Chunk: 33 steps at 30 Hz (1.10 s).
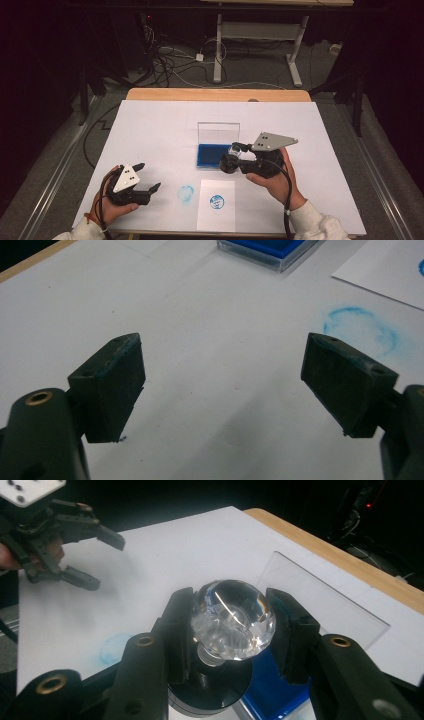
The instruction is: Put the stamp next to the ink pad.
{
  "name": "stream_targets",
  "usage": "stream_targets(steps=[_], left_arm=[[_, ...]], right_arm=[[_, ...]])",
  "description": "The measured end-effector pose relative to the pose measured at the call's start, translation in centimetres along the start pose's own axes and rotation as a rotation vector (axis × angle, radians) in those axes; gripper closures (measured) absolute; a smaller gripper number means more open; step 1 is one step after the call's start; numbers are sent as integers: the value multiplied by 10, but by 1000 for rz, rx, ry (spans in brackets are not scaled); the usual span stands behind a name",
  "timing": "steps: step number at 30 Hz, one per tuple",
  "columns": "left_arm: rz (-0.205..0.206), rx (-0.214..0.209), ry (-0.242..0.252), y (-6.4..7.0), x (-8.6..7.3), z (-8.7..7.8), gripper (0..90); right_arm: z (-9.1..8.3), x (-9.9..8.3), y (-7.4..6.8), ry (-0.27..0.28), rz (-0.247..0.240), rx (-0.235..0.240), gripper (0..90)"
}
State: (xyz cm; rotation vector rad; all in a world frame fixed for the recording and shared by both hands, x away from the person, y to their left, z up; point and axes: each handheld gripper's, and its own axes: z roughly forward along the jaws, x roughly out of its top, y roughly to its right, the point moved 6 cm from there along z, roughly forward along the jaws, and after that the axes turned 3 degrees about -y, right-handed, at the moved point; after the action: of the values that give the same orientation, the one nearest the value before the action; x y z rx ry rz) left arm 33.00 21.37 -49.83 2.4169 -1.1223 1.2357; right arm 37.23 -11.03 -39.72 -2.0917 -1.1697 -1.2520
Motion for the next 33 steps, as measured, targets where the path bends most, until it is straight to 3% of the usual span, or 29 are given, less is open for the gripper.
stream_targets(steps=[12, 18, 25, 33], left_arm=[[-19, -5, -5, -1, 1, 2, 177], [2, -1, -16, 2, 2, 4, 175], [9, -2, -19, 4, 2, 4, 176], [11, -4, -24, 4, 1, 4, 176]], right_arm=[[-13, -5, 33, -12, 30, -103, 572], [-13, -10, 43, -35, 37, -132, 571], [-9, -14, 53, -57, 47, -160, 571], [3, -28, 75, -125, 64, -212, 571]])
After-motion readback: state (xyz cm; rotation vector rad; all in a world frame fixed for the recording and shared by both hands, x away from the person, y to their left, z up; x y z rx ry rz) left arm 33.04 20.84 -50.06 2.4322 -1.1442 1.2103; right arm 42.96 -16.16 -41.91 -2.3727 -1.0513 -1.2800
